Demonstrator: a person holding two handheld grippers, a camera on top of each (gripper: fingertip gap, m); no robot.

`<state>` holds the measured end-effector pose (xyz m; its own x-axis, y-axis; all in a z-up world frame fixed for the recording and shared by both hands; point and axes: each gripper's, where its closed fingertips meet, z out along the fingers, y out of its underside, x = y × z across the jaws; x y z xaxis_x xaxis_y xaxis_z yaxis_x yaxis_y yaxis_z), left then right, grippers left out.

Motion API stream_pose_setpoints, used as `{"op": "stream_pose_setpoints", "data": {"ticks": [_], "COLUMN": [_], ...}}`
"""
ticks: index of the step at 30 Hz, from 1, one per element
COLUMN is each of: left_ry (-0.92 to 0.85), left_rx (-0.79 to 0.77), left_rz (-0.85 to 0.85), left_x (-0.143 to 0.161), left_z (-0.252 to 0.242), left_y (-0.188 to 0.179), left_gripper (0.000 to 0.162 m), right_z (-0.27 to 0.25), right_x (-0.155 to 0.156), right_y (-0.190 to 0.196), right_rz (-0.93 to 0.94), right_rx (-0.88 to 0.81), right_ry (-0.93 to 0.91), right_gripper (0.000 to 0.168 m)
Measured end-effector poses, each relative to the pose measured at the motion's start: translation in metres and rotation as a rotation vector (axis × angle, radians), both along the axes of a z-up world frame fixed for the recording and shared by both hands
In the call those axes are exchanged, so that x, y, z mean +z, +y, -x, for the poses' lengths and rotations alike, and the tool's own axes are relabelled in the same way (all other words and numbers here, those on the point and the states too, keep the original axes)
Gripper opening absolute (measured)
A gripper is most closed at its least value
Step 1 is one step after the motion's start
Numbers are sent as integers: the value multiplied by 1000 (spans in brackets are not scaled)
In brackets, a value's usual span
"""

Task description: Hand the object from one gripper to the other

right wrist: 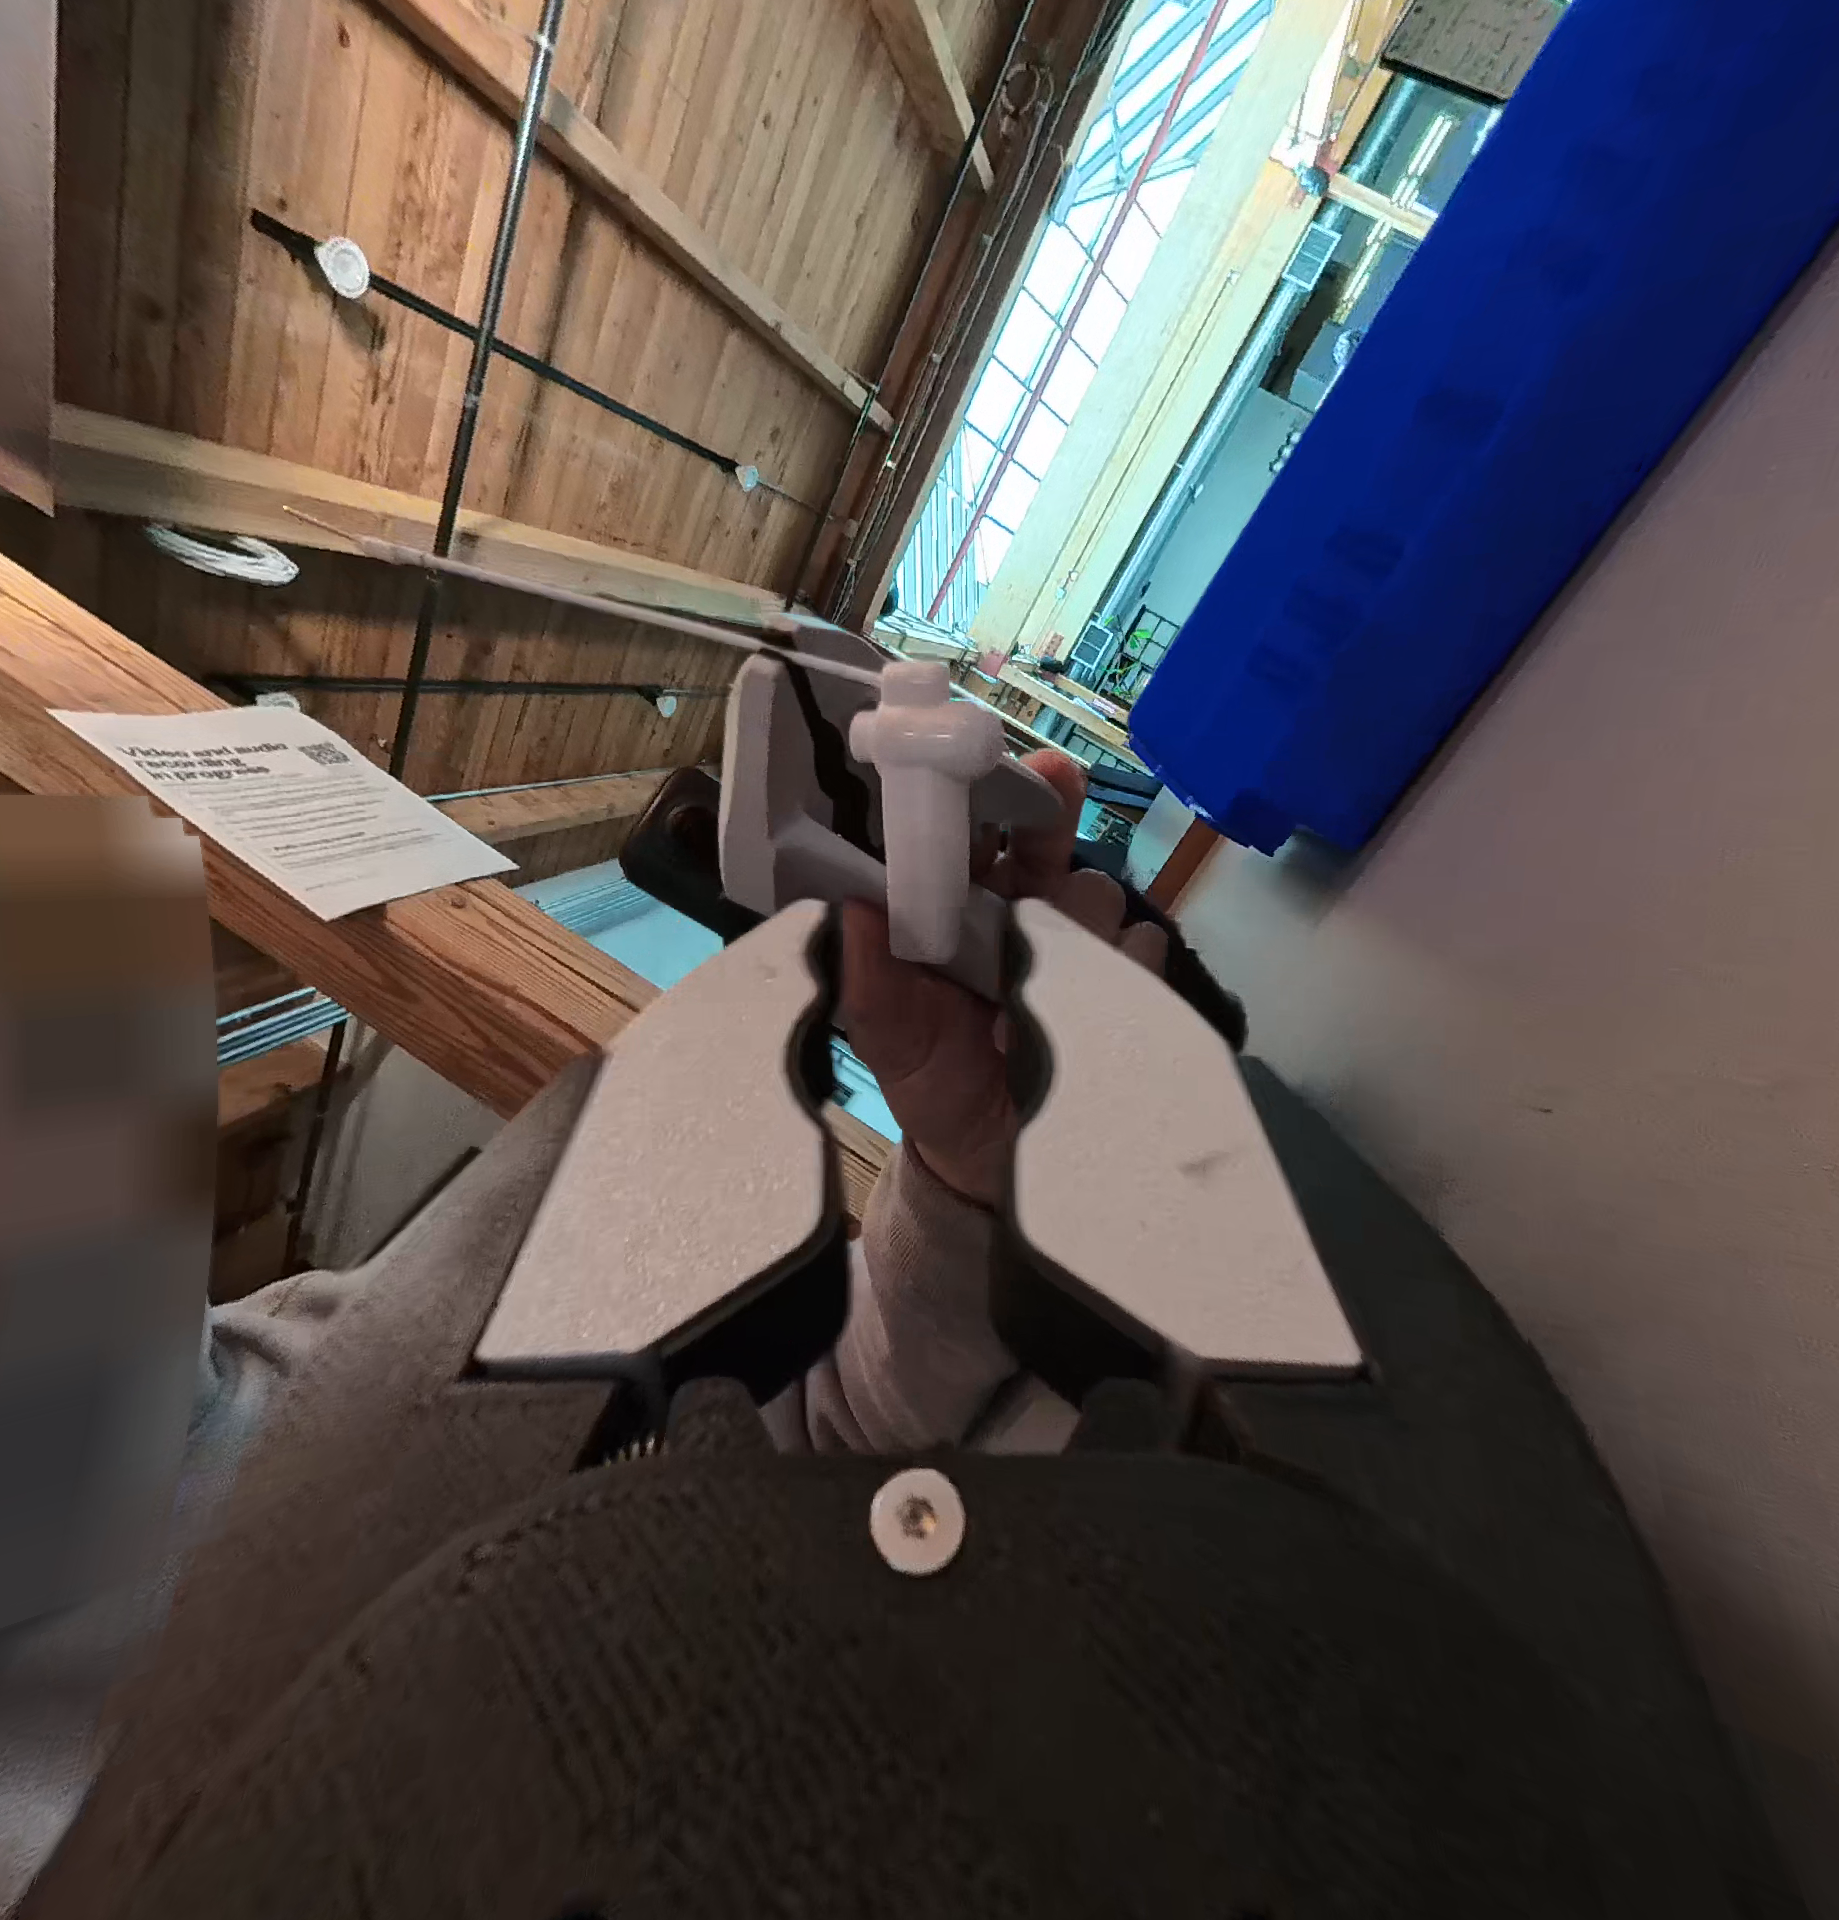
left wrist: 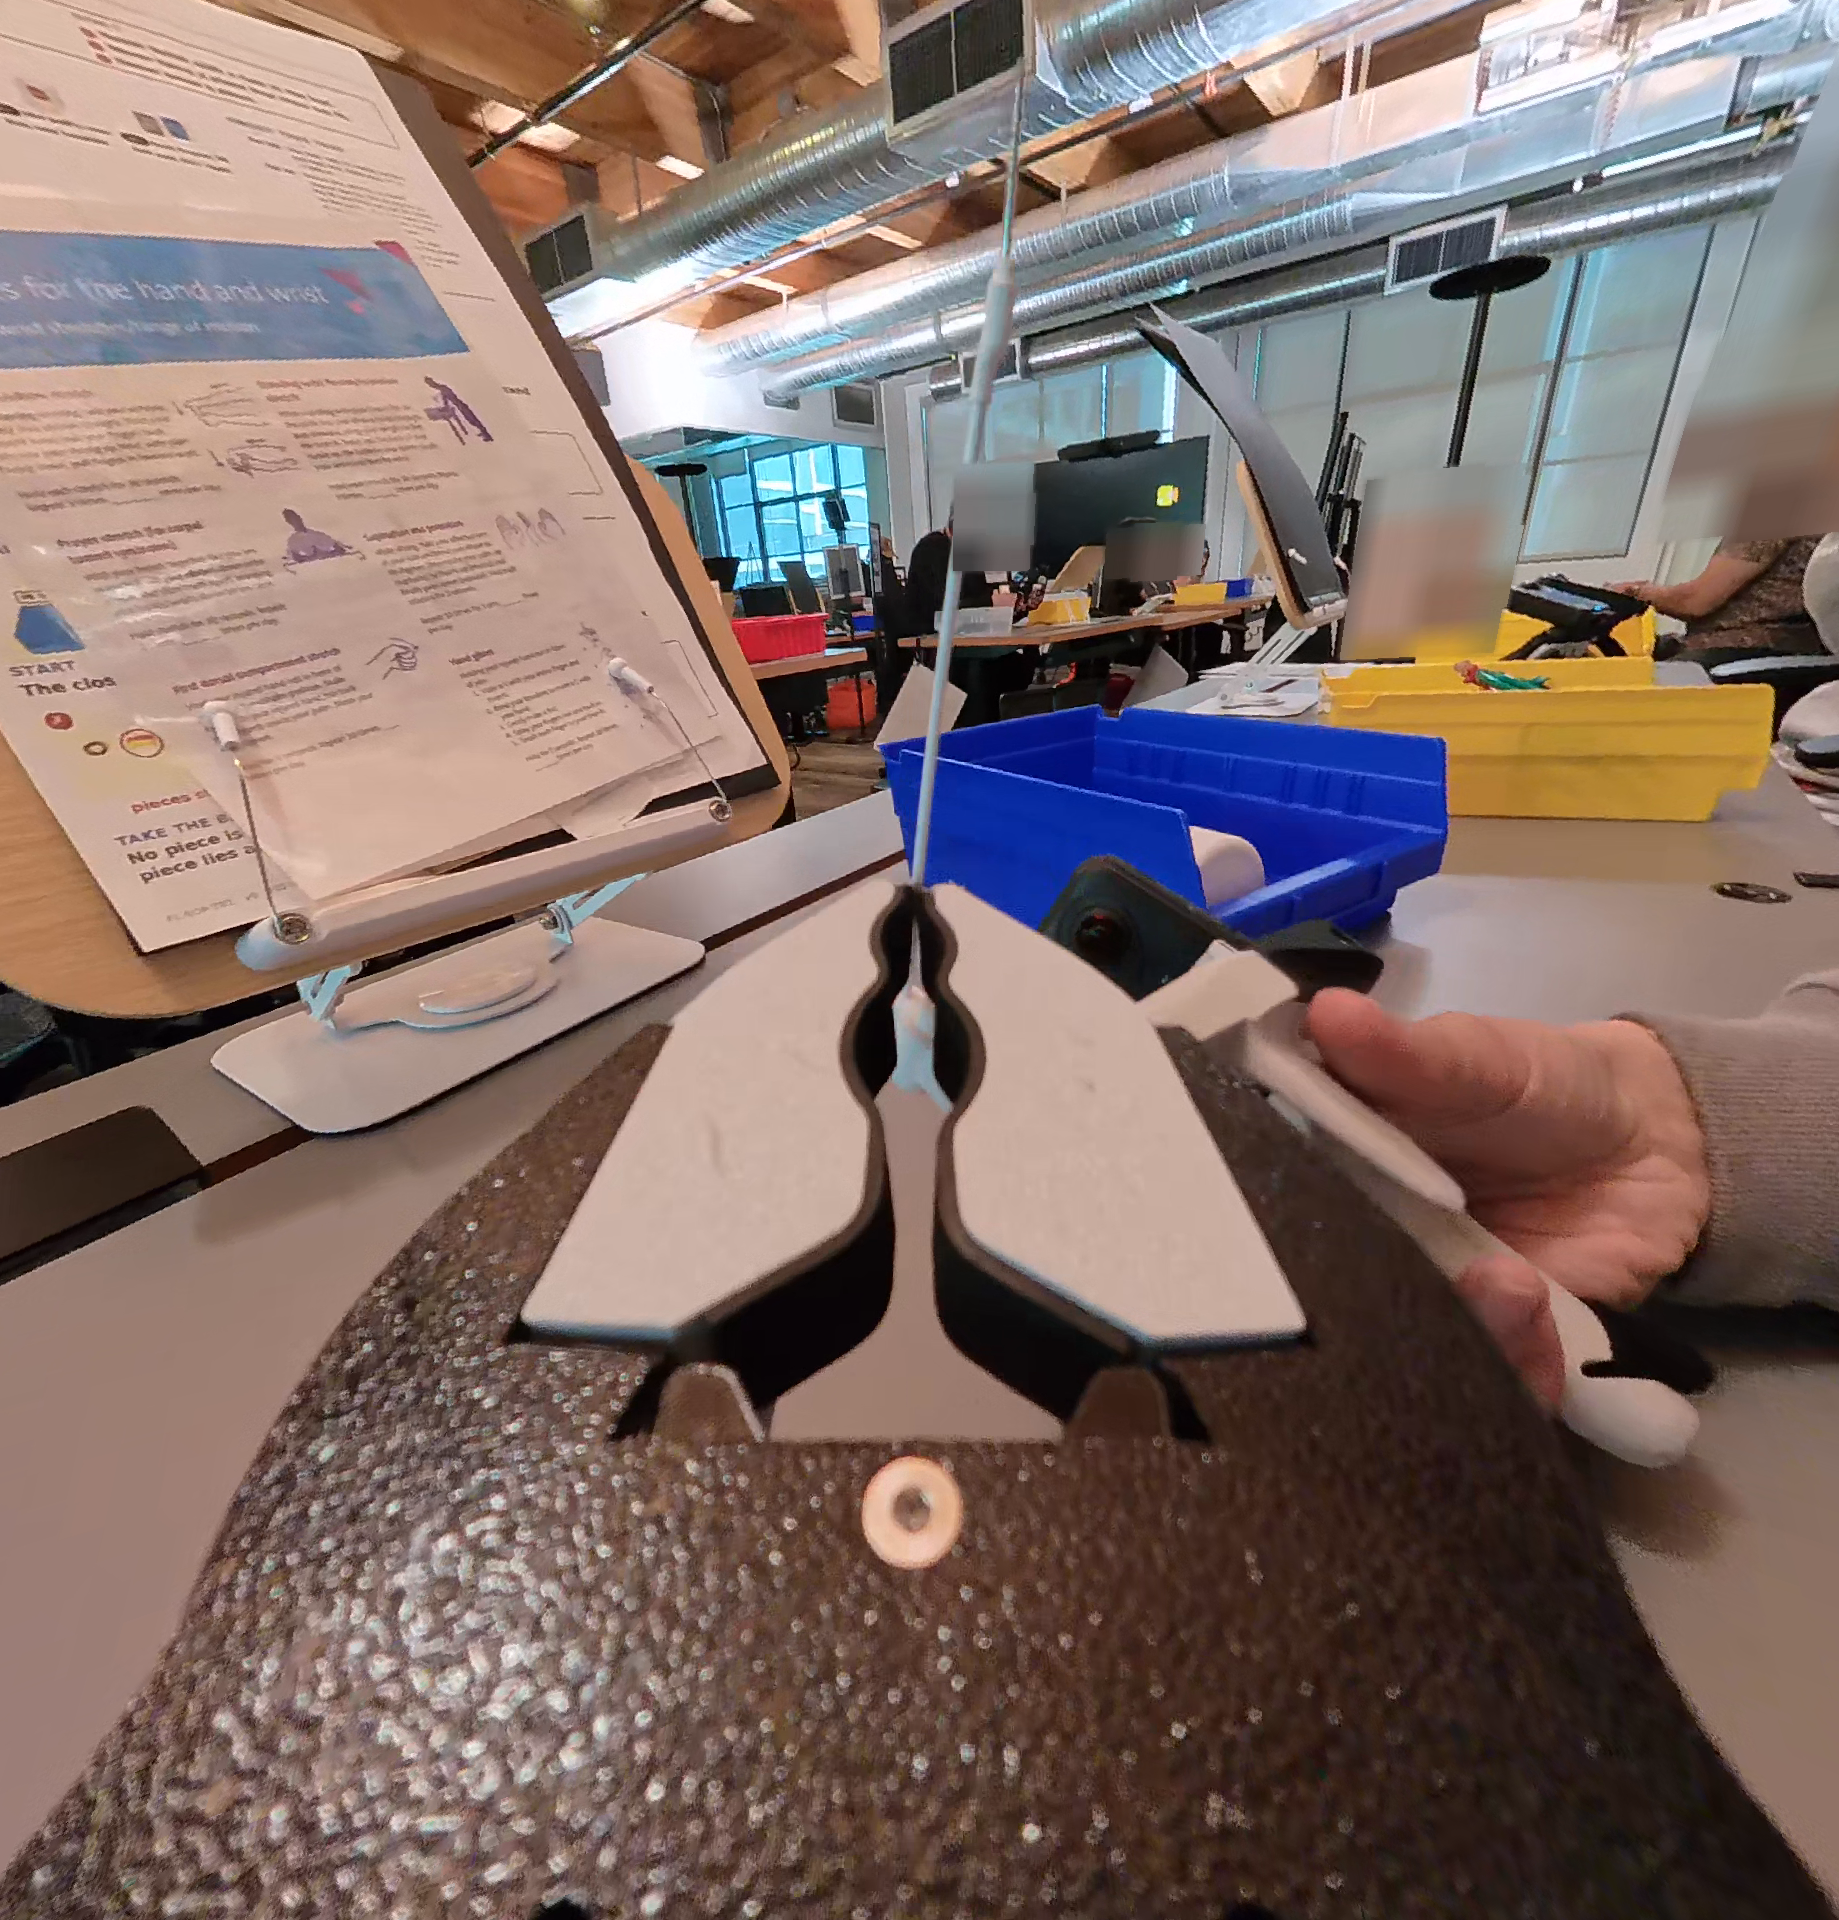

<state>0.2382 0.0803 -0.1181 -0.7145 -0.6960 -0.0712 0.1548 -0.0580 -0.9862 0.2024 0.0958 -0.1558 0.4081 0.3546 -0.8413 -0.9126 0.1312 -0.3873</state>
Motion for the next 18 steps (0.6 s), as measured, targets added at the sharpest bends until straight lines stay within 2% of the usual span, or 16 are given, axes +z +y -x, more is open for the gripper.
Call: {"op": "stream_pose_setpoints", "data": {"ticks": [1, 5, 9, 13, 15, 18], "left_ry": [-2, -12, 1, 151, 195, 161], "left_rx": [-1, 5, 25, 28, 26, -12], "left_rz": [-6, -16, -25, -69, -58, 2], "left_x": [-1, -1, -6, -30, -35, -24], "left_z": [0, 0, -5, -17, -20, -15], "left_y": [-1, 0, 5, 5, 7, 8], "left_gripper": [1, 1, 2, 42, 48, 51], "right_z": [1, -7, -33, -64, -75, -84], "right_x": [1, -5, -5, 14, 22, 28], "right_y": [-1, -2, -17, -55, -75, -96], "right_rz": [-2, 116, 315, 564, 745, 1020], "right_rx": [-3, -87, -371, -745, -902, -1055], "right_ry": [-27, -183, -504, -894, -1128, -1476], "right_gripper": [14, 14, 14, 14, 14, 15]}}
